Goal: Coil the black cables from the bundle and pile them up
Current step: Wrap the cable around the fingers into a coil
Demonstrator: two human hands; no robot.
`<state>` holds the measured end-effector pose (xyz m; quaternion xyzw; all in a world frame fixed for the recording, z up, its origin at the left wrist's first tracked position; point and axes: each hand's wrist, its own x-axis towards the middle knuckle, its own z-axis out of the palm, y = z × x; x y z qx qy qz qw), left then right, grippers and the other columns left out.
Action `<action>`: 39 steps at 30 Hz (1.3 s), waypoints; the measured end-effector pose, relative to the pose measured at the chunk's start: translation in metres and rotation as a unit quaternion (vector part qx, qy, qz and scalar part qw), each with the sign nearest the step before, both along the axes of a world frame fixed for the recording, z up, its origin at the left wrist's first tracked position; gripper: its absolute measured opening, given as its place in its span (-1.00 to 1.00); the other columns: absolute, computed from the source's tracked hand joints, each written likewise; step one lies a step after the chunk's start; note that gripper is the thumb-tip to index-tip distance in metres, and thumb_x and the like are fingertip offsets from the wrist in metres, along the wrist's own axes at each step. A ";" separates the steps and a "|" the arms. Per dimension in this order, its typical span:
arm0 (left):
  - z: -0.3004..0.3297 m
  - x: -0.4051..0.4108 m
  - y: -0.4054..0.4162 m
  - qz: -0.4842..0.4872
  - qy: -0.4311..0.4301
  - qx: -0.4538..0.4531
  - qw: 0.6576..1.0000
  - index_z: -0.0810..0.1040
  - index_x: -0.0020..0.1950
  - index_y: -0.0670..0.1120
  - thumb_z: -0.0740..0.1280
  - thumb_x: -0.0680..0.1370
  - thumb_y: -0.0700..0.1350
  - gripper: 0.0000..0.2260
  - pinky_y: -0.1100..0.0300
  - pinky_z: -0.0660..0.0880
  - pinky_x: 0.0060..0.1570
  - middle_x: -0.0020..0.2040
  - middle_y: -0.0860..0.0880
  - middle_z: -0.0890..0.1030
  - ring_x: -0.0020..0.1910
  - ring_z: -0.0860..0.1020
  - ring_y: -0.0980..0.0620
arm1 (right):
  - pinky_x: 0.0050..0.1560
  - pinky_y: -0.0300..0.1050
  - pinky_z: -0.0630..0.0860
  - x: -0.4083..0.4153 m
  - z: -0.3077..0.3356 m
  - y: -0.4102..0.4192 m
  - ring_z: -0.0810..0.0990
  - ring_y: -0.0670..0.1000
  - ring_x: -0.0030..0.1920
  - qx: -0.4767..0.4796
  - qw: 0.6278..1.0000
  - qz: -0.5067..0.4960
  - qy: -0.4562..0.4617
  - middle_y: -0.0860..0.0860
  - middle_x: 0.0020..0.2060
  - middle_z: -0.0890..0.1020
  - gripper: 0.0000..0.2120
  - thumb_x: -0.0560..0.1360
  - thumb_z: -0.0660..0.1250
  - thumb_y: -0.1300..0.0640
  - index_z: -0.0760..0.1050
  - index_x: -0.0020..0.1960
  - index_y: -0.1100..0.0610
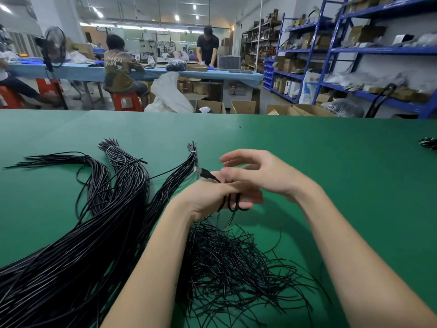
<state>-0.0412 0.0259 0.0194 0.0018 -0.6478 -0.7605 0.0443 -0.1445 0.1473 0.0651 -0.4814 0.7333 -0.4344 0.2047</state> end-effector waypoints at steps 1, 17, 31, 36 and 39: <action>-0.001 0.000 0.002 -0.010 0.007 -0.017 1.000 0.61 0.18 -0.12 0.38 0.59 -0.22 -0.82 -0.04 0.49 0.13 0.02 -0.23 0.68 0.03 0.62 -0.21 | 0.02 -0.27 0.59 0.004 -0.001 -0.005 0.69 -0.18 -0.01 0.021 0.999 0.023 0.025 -0.20 -0.02 0.72 -0.80 0.48 0.51 -0.09 0.65 0.08 -0.09; 0.000 0.000 0.000 -0.030 -0.050 -0.007 0.998 0.58 -0.05 -0.25 0.26 0.65 -0.23 -0.85 0.26 0.60 -0.14 -0.18 -0.11 0.67 -0.24 0.65 0.05 | -0.16 -0.17 0.47 -0.007 -0.016 -0.014 0.55 -0.16 -0.30 0.014 0.988 -0.107 0.106 -0.13 -0.32 0.64 -0.79 0.54 0.40 -0.14 0.59 -0.12 -0.01; -0.001 -0.010 0.002 0.113 -0.029 -0.031 0.993 0.44 0.00 -0.18 0.12 0.72 -0.16 -0.82 0.13 0.58 -0.09 -0.21 -0.03 0.50 -0.22 0.52 0.06 | -0.20 -0.28 0.61 -0.021 -0.014 0.021 0.69 -0.13 -0.20 -0.006 0.990 -0.075 -0.117 -0.06 -0.21 0.75 -0.91 0.50 0.51 0.14 0.68 0.00 0.08; 0.001 -0.009 0.006 0.094 -0.055 0.047 0.993 0.49 0.25 -0.16 0.12 0.72 -0.10 -0.77 -0.22 0.59 0.13 -0.01 -0.19 0.64 0.00 0.67 -0.23 | -0.20 -0.21 0.65 -0.015 -0.027 0.015 0.71 -0.06 -0.22 -0.099 0.986 -0.101 -0.087 -0.01 -0.19 0.76 -0.86 0.54 0.45 0.30 0.70 -0.02 0.09; 0.003 -0.004 0.004 0.037 -0.063 0.106 0.992 0.39 0.37 -0.27 0.10 0.73 -0.09 -0.68 -0.23 0.61 0.06 0.11 -0.33 0.66 0.09 0.64 -0.36 | -0.26 -0.26 0.61 -0.014 -0.031 0.012 0.68 -0.13 -0.29 -0.118 0.985 -0.115 -0.045 -0.08 -0.20 0.76 -0.85 0.53 0.46 0.24 0.72 0.01 0.02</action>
